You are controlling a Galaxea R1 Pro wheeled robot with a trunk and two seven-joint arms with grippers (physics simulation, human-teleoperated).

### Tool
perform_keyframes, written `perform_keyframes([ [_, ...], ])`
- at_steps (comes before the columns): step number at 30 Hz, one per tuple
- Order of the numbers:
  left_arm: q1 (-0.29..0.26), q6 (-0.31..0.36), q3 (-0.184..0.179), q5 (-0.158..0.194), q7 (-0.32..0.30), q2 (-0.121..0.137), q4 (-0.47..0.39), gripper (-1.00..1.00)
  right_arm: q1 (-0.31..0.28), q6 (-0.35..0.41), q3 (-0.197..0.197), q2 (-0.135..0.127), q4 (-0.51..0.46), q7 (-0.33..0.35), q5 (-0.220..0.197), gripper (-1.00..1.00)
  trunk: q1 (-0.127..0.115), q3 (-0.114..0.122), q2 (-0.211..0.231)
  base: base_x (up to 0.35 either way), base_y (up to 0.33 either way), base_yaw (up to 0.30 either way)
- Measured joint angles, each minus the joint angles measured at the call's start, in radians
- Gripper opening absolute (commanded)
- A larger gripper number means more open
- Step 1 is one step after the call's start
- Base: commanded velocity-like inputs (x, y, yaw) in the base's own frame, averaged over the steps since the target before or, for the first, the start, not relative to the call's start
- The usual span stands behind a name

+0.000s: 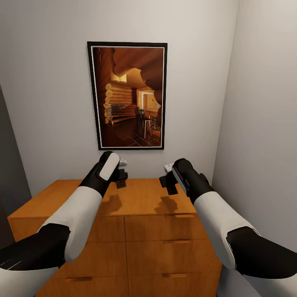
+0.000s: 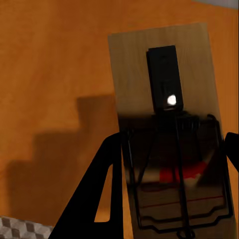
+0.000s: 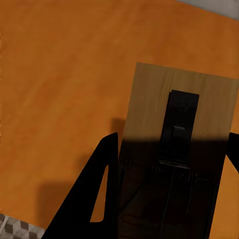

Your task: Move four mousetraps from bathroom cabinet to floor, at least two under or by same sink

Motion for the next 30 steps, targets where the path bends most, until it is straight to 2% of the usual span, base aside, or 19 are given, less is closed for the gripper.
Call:
perform_keyframes([
  [9, 0.000, 0.009, 0.001, 0.001, 0.000, 0.005, 0.040, -1.00, 0.000, 0.000, 0.000, 0.000, 0.000, 0.000, -0.003, -1.00, 0.000, 0.000, 0.000, -0.018, 0.000, 0.000],
  [19, 0.000, 0.010, -0.001, 0.003, 0.002, 0.046, 0.076, -1.00, 0.000, 0.000, 0.000, 0.001, 0.000, -0.002, -0.001, -1.00, 0.001, 0.000, 0.000, -0.298, 0.000, 0.000],
  [23, 0.000, 0.011, -0.001, 0.006, 0.001, 0.051, 0.077, -1.00, 0.000, 0.000, 0.000, 0.001, 0.000, -0.002, -0.002, -1.00, 0.000, 0.000, 0.000, -0.239, 0.000, 0.000],
  [30, -0.001, 0.018, -0.003, 0.010, -0.003, 0.051, 0.075, -1.00, 0.000, 0.000, -0.001, 0.002, 0.000, -0.002, -0.001, -1.00, 0.000, 0.000, 0.000, -0.042, 0.000, 0.000],
])
